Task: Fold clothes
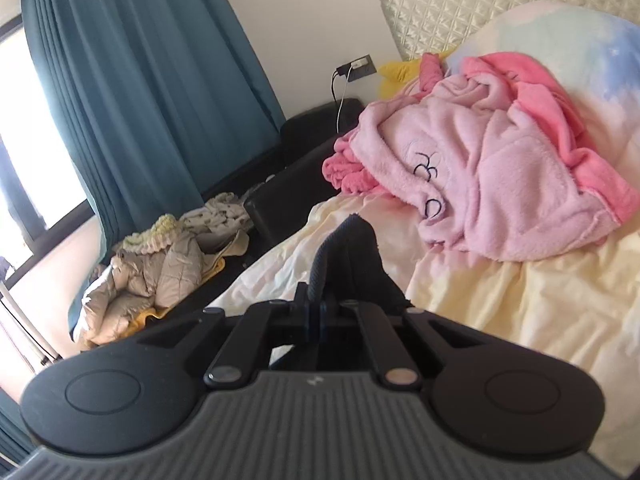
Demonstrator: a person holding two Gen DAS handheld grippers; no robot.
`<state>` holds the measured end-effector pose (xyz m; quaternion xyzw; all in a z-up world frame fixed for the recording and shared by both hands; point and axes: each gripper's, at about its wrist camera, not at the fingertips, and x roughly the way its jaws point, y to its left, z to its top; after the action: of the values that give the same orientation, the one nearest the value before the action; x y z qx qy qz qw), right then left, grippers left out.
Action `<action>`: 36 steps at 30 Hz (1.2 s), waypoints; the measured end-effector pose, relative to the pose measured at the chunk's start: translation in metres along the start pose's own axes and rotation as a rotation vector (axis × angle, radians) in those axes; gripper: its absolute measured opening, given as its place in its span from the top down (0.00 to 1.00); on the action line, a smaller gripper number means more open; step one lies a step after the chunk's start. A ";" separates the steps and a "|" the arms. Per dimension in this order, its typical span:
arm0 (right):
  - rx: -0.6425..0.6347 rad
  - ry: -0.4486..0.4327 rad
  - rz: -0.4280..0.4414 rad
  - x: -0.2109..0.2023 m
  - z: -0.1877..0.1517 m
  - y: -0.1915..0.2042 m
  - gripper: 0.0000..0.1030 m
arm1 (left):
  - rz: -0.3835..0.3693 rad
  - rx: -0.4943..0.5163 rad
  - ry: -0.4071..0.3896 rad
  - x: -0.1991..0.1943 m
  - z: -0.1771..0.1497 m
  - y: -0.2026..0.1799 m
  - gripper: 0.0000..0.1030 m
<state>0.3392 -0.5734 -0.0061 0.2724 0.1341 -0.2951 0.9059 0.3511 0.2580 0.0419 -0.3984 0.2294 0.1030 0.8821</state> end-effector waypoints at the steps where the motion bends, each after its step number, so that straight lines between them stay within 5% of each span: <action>1: -0.025 0.030 -0.006 0.020 -0.005 0.006 0.94 | 0.039 0.027 0.027 0.023 -0.002 -0.003 0.89; 3: -0.071 0.045 -0.008 0.052 -0.018 0.014 0.94 | 0.108 0.072 0.067 0.059 -0.005 -0.009 0.88; 6: -0.170 0.024 0.049 0.074 -0.027 0.020 0.72 | 0.151 0.056 0.097 0.082 -0.006 -0.008 0.82; 7: -0.210 0.012 0.039 0.075 -0.027 0.021 0.55 | 0.137 0.047 0.104 0.084 -0.005 -0.007 0.68; 8: -0.252 0.011 0.031 0.077 -0.028 0.020 0.48 | 0.095 0.048 0.108 0.081 -0.004 -0.005 0.49; 10: -0.256 0.038 0.050 0.074 -0.026 0.012 0.48 | 0.013 0.051 0.121 0.072 -0.003 -0.003 0.27; 13: -0.217 -0.016 0.116 0.031 -0.033 -0.011 0.47 | -0.128 0.020 0.152 0.042 -0.016 -0.001 0.17; 16: -0.099 -0.083 0.197 -0.031 -0.062 -0.047 0.27 | -0.266 -0.048 0.145 -0.007 -0.045 0.011 0.11; 19: 0.115 0.008 0.188 -0.065 -0.091 -0.084 0.27 | -0.312 -0.118 0.137 -0.054 -0.072 0.033 0.09; 22: 0.325 0.087 0.172 -0.079 -0.110 -0.113 0.27 | -0.256 -0.197 0.142 -0.089 -0.094 0.069 0.08; 25: 0.495 0.219 0.246 -0.076 -0.125 -0.130 0.27 | -0.179 -0.237 0.178 -0.096 -0.104 0.102 0.08; 28: 0.426 0.271 0.319 -0.070 -0.126 -0.120 0.27 | -0.157 -0.300 0.213 -0.088 -0.105 0.129 0.08; 31: 0.389 0.325 0.323 -0.050 -0.128 -0.106 0.27 | -0.088 -0.247 0.239 -0.070 -0.095 0.123 0.10; 36: 0.391 0.275 0.293 -0.001 -0.121 -0.088 0.29 | -0.004 -0.187 0.105 -0.033 -0.081 0.104 0.20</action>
<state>0.2753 -0.5633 -0.1409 0.4962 0.1555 -0.1414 0.8424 0.2588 0.2660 -0.0567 -0.4841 0.2638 0.1013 0.8281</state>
